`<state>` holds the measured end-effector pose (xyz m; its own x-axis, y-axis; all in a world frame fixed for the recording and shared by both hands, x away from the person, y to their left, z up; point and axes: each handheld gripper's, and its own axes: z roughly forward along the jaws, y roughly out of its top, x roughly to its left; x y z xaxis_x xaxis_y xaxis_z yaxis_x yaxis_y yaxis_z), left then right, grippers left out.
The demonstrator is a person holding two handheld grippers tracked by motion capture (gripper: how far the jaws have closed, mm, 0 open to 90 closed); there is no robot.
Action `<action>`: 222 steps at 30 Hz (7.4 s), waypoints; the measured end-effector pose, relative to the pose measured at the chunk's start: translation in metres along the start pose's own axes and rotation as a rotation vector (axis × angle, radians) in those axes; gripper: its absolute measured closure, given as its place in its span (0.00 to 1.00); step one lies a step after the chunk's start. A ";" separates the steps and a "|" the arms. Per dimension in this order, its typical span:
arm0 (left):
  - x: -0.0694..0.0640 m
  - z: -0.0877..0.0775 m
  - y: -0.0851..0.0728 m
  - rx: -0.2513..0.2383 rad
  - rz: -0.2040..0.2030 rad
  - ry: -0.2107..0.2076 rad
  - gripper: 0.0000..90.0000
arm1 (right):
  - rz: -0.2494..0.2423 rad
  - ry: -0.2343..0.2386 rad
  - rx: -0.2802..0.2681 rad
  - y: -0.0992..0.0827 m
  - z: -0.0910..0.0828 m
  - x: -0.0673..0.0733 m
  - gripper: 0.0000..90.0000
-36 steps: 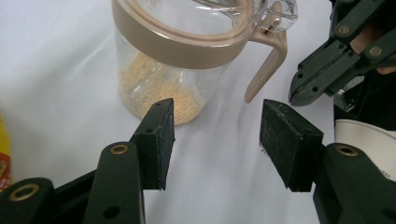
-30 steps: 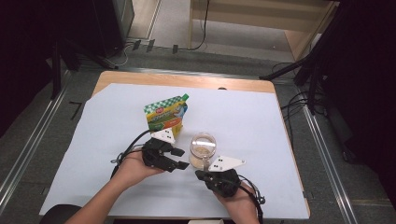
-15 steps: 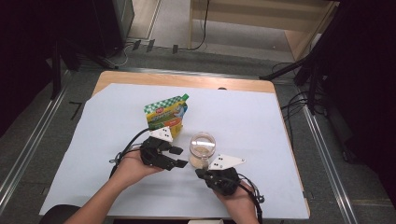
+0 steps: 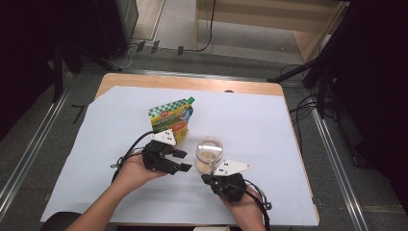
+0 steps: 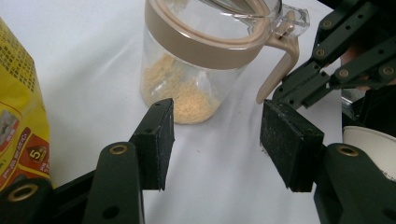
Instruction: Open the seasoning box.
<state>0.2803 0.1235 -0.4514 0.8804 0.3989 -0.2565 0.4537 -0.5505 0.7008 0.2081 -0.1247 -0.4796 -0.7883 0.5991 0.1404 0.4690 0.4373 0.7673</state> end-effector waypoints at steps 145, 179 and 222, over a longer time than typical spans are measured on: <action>-0.015 0.082 0.079 0.066 0.188 0.037 0.12 | 0.228 -0.166 -0.004 -0.006 -0.042 -0.128 1.00; -0.026 0.069 0.103 0.036 0.232 -0.005 0.28 | 0.237 -0.164 -0.006 -0.006 -0.042 -0.128 1.00; -0.055 0.076 0.154 0.028 0.233 -0.166 0.96 | 0.244 -0.150 -0.008 -0.009 -0.043 -0.127 1.00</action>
<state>0.3127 -0.0391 -0.3803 0.9709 0.1354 -0.1976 0.2382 -0.6342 0.7355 0.2874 -0.2331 -0.4775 -0.5846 0.7788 0.2274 0.6336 0.2632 0.7275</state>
